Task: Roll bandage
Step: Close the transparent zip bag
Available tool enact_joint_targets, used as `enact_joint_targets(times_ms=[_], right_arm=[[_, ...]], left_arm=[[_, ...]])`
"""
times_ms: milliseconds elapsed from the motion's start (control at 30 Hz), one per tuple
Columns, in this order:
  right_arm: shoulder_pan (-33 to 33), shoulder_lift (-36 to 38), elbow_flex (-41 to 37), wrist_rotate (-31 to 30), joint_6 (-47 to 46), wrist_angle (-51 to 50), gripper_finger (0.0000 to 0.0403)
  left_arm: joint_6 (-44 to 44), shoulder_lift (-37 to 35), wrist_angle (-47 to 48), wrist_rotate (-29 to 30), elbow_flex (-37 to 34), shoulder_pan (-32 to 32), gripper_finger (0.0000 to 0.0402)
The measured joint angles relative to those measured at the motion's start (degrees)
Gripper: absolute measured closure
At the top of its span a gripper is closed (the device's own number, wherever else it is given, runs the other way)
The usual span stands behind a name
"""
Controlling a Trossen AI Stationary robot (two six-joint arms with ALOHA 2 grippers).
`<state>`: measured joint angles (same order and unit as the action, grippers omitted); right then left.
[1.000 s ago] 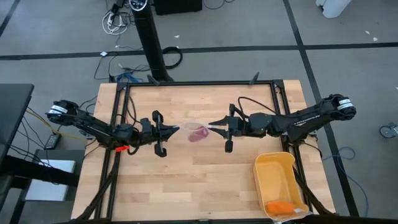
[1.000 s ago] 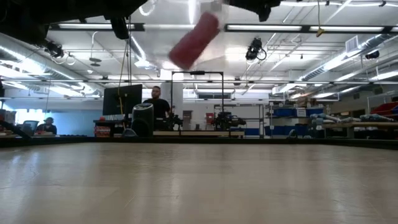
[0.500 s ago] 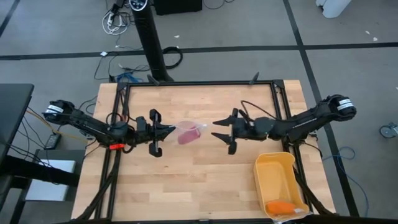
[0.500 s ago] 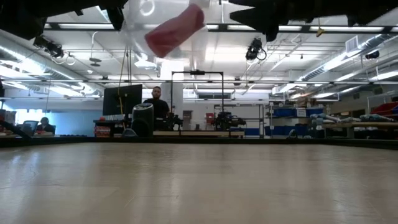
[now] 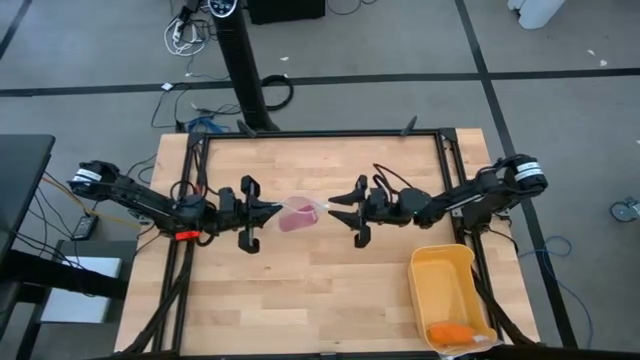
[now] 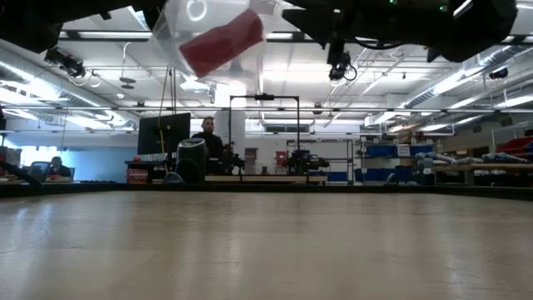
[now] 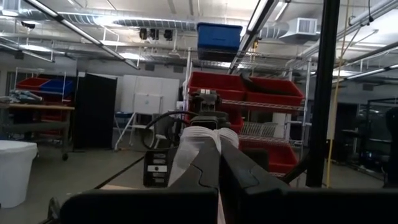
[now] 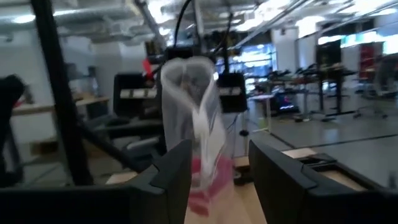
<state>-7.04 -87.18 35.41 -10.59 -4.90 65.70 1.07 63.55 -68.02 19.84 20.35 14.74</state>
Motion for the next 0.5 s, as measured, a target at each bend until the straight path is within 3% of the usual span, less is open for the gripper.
enact_joint_targets(times_ms=[100, 300, 500], right_arm=[[0.4, -1.59, 1.54, 2.9, -1.1, 0.46, 0.0246], [0.48, -3.94, 2.2, 2.91, 0.25, 1.87, 0.0257], [0.48, -4.06, 2.26, 2.9, 2.22, 3.95, 0.0339]], left_arm=[[-0.01, 0.0, -0.16, -0.01, -0.01, 0.0, 0.0401], [0.02, 0.0, -0.55, -0.47, 0.01, -0.01, 0.0401], [0.01, 0.0, -0.3, -0.48, 0.01, -0.02, 0.0401]])
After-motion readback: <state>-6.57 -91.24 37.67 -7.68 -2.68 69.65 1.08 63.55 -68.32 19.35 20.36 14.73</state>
